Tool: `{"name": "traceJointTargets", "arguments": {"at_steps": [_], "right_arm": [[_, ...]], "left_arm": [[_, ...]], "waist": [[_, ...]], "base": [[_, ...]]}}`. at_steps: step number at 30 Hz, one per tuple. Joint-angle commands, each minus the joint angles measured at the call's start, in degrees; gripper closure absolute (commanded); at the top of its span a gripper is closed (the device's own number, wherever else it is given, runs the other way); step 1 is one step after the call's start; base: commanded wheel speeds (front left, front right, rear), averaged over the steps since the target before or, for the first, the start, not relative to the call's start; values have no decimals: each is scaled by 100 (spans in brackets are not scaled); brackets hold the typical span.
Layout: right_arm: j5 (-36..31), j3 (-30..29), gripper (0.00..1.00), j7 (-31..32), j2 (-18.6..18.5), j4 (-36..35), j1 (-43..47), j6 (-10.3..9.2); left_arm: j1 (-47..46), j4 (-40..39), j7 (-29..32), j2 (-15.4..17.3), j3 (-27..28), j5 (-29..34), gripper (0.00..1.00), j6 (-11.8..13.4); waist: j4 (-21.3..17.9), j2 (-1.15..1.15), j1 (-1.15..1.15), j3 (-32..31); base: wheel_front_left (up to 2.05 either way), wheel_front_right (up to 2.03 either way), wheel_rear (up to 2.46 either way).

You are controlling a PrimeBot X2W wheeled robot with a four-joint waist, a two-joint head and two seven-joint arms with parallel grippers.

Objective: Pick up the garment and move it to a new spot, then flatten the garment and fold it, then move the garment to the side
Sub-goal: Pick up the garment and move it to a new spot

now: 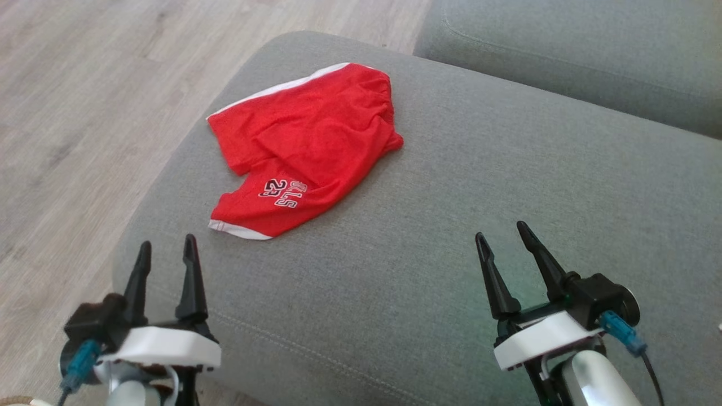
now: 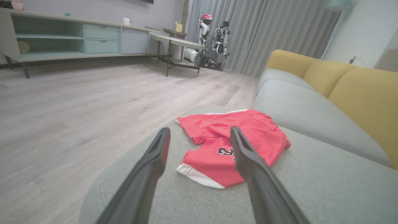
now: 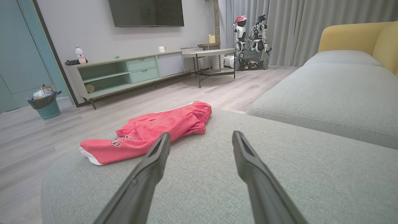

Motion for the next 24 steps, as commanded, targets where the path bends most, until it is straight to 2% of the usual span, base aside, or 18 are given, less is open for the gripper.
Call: {"name": "traceJointTargets", "arguments": {"at_steps": [1, 6, 13, 16, 24], "right_arm": [[19, 138, 0, 2, -15, -166, -260, -4], [-54, 43, 0, 67, -15, -262, -316, -4], [-263, -99, 0, 207, -15, -506, -428, -4], [-388, -198, 0, 294, -15, -680, -494, -4], [-574, -288, 0, 495, -15, -1139, -646, -4]], "left_arm": [[-384, -140, -29, 39, 276, 37, 0, -20], [-787, 341, -29, 116, 424, 166, 0, -203], [-1776, 1411, 169, 545, 449, 203, 0, -373], [-2378, 1938, 537, 777, 460, 108, 0, -463], [-3713, 3676, 1705, 1292, 612, -177, 0, -509]], "waist": [[-73, 0, 0, 58], [-301, 0, 0, 276], [-702, 0, 0, 706], [-893, 0, 0, 953], [-1423, 0, 0, 1490]], "base": [[0, 0, 0], [0, 0, 0], [0, 0, 0], [0, 0, 0], [0, 0, 0]]}}
